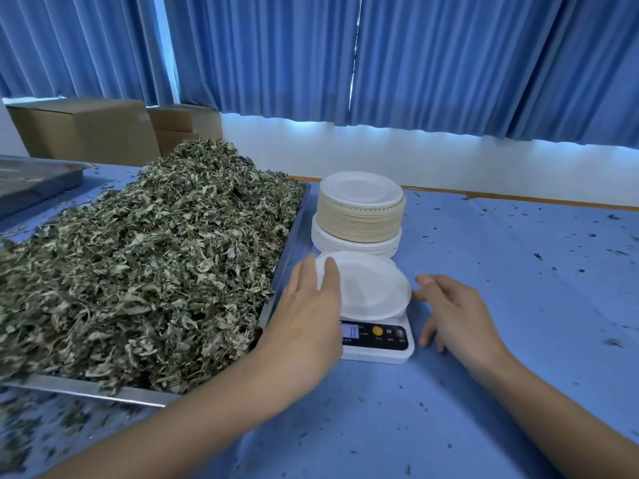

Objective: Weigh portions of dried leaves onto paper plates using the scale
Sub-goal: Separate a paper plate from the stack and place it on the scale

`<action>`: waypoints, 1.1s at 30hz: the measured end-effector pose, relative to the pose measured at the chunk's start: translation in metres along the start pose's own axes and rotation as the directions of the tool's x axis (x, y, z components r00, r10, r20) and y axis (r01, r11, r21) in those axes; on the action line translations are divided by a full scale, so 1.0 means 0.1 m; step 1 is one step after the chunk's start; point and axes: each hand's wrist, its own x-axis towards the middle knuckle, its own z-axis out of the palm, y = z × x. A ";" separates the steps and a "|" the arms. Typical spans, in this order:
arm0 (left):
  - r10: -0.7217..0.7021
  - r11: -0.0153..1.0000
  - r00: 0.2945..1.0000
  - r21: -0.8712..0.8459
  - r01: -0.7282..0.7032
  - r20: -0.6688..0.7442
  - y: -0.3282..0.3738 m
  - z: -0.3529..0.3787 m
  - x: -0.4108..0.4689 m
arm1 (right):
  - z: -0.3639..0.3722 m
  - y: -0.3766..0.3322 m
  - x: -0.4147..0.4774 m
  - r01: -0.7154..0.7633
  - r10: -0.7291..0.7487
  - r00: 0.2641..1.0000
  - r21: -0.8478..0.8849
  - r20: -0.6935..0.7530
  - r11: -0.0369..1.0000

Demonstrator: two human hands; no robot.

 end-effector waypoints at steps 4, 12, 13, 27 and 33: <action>-0.141 0.892 0.984 -0.418 0.174 0.108 0.04 0.06 -0.07 | 0.02 -0.04 -0.08 -0.103 0.098 0.994 0.123 0.048 0.987; -0.204 0.589 0.973 -0.780 0.210 0.108 -0.02 0.11 -0.15 | 0.01 -0.13 -0.23 -0.153 0.135 0.986 0.198 0.103 0.968; -0.203 0.577 0.973 -0.789 0.213 0.113 -0.03 0.11 -0.16 | 0.00 -0.13 -0.24 -0.147 0.129 0.986 0.184 0.107 0.972; -0.218 0.583 0.968 -0.778 0.235 0.129 -0.02 0.12 -0.21 | 0.01 -0.16 -0.33 -0.096 0.087 0.991 0.086 0.102 0.992; -0.195 0.627 0.981 -0.770 0.123 -0.002 0.07 0.04 -0.25 | -0.09 -0.12 -0.33 -0.166 0.137 0.969 0.131 0.208 0.977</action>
